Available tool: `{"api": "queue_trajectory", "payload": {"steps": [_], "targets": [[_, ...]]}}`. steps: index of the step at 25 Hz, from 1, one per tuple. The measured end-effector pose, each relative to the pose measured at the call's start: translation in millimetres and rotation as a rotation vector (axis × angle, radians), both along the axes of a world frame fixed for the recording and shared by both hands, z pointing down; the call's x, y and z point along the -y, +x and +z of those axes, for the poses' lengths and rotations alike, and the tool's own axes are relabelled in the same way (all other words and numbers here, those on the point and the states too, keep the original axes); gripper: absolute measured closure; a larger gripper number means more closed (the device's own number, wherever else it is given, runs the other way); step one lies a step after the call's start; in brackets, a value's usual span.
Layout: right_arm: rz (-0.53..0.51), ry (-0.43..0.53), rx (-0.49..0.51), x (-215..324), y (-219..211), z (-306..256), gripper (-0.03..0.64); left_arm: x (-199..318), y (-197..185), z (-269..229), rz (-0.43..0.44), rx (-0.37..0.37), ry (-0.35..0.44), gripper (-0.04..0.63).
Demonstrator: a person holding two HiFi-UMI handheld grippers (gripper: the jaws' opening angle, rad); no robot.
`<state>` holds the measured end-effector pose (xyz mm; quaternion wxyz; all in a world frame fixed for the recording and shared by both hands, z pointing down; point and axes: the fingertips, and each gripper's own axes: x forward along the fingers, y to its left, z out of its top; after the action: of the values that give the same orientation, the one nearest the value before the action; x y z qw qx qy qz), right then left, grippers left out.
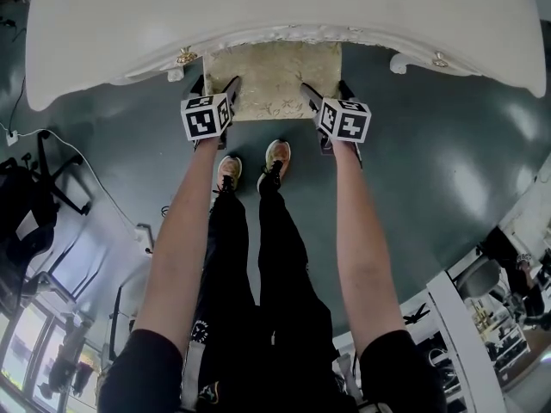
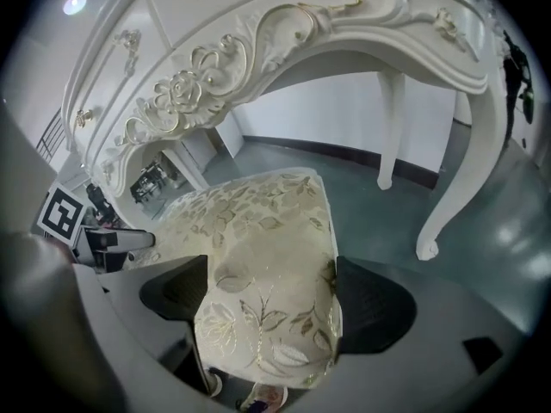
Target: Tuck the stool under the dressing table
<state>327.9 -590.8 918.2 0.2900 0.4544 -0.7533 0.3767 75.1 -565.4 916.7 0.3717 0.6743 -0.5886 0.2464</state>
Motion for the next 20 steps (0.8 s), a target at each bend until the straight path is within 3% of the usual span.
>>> {"api": "queue_trajectory", "payload": {"steps": [6, 9, 13, 14, 17, 20], "targets": [[0.014, -0.041, -0.052, -45.4, 1.5, -8.4, 0.13, -61.8, 19.1, -2.7, 0.064, 0.089, -0.032, 0.291], [0.026, -0.088, -0.087, -76.9, -1.3, -3.3, 0.13, -88.9, 31.8, 2.1, 0.076, 0.115, -0.066, 0.293], [0.024, -0.194, -0.101, -119.2, -14.6, 11.6, 0.175, -115.7, 53.0, 8.2, 0.048, 0.087, -0.132, 0.28], [0.013, -0.209, -0.107, -125.9, -20.0, 16.2, 0.212, -120.4, 60.1, 11.4, 0.043, 0.075, -0.147, 0.298], [-0.01, -0.222, -0.115, -130.5, -33.9, 25.8, 0.225, -128.7, 80.7, 25.8, 0.062, 0.073, -0.201, 0.413], [0.001, -0.216, -0.093, -118.4, -43.1, 25.5, 0.224, -123.0, 83.7, 32.0, 0.033, 0.067, -0.213, 0.413]]}}
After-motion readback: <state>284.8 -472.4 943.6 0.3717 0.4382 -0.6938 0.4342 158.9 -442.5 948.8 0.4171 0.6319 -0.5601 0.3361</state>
